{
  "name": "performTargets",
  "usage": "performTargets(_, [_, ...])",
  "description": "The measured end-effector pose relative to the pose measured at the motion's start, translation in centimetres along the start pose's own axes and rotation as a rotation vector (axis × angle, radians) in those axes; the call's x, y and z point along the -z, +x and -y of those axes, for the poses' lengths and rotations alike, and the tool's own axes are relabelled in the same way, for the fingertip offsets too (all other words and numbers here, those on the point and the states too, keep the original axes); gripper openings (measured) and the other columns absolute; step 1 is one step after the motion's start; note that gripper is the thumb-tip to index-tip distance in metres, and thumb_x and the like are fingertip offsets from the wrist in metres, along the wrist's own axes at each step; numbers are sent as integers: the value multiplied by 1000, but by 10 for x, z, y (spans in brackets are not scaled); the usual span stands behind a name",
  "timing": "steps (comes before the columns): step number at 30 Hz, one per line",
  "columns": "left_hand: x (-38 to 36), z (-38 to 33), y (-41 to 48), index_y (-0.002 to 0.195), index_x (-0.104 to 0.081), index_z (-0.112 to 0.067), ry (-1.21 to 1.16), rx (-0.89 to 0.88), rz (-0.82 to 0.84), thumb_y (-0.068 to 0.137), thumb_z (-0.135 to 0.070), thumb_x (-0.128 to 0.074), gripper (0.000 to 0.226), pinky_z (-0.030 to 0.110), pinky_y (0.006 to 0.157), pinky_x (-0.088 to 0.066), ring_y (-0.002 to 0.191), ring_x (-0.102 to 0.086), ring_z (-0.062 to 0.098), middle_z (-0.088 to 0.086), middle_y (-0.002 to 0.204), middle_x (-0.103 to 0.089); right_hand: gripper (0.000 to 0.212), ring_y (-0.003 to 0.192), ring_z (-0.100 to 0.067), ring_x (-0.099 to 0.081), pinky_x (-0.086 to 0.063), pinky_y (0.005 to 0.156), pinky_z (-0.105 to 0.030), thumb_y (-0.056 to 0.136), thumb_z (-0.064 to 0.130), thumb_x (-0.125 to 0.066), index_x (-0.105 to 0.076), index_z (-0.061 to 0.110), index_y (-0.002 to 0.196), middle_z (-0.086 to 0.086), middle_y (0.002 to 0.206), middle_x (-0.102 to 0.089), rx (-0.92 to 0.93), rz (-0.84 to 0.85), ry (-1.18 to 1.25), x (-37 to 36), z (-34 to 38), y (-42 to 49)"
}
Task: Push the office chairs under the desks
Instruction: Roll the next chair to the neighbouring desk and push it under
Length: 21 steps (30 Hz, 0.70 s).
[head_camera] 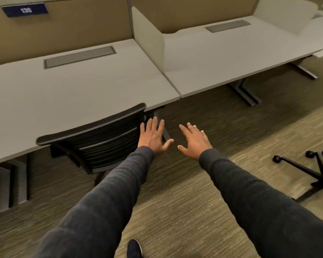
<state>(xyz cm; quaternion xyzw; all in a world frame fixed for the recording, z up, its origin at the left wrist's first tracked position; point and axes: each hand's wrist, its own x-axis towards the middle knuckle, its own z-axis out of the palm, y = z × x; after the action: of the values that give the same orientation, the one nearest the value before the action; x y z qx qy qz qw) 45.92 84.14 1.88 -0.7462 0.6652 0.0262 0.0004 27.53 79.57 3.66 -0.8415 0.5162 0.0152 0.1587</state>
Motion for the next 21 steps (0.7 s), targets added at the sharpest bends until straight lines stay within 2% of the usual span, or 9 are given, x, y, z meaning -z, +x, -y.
performTargets(2, [-4, -70, 4, 159, -9, -18, -9, -32, 12, 91, -75, -33, 92, 57, 120, -3, 152, -4, 34, 16, 166, -8, 86, 153, -28, -12, -14, 123, -50, 92, 46, -63, -14, 27, 160, -9, 167, -13, -36, -40, 24, 8, -59, -29])
performTargets(3, [-7, -69, 3, 159, -10, -18, -24, -23, 16, 91, -75, -32, 92, 57, 120, -3, 152, -5, 33, 16, 166, -9, 84, 153, -29, -13, -14, 123, -50, 92, 47, -61, -15, 27, 160, -9, 166, -15, -26, -47, 33, 3, -58, -30])
performTargets(5, [-8, -135, 6, 159, -12, -18, -27, -52, 16, 91, -76, -31, 92, 57, 121, -5, 152, -7, 33, 15, 165, -11, 82, 152, -30, -16, -16, 122, -50, 93, 51, -59, -18, 26, 159, -9, 166, -18, -61, -71, 35, 10, -115, -59])
performTargets(6, [-9, -134, 7, 159, -12, -18, -39, -40, 16, 90, -76, -32, 92, 57, 120, -6, 152, -8, 34, 15, 165, -12, 81, 152, -30, -17, -16, 121, -51, 93, 52, -57, -18, 26, 159, -9, 166, -19, -60, -73, 37, 8, -116, -59])
performTargets(8, [-11, -194, 9, 159, -14, -18, -38, -74, 22, 90, -76, -32, 92, 58, 120, -9, 151, -11, 34, 16, 165, -14, 80, 152, -30, -18, -17, 121, -51, 94, 55, -55, -19, 25, 159, -9, 165, -20, -104, -72, 51, 16, -170, -87])
performTargets(9, [-11, -195, 10, 159, -15, -17, -43, -70, 20, 90, -76, -33, 92, 58, 120, -10, 150, -13, 34, 16, 164, -15, 80, 152, -30, -18, -17, 121, -51, 94, 57, -53, -19, 25, 159, -8, 165, -21, -105, -78, 53, 15, -173, -89])
performTargets(14, [-24, -291, 16, 158, -18, -17, -22, -134, 50, 89, -77, -32, 93, 58, 119, -13, 149, -16, 35, 16, 163, -20, 80, 152, -30, -19, -18, 121, -52, 94, 61, -50, -20, 25, 159, -8, 165, -23, -184, -86, 65, 24, -266, -133])
performTargets(21, [-46, -375, 36, 158, -19, -16, 7, -205, 100, 90, -76, -32, 91, 59, 118, -14, 149, -17, 35, 17, 162, -21, 80, 151, -31, -20, -19, 121, -52, 94, 62, -48, -20, 25, 159, -9, 164, -24, -223, -76, 63, 31, -342, -149])
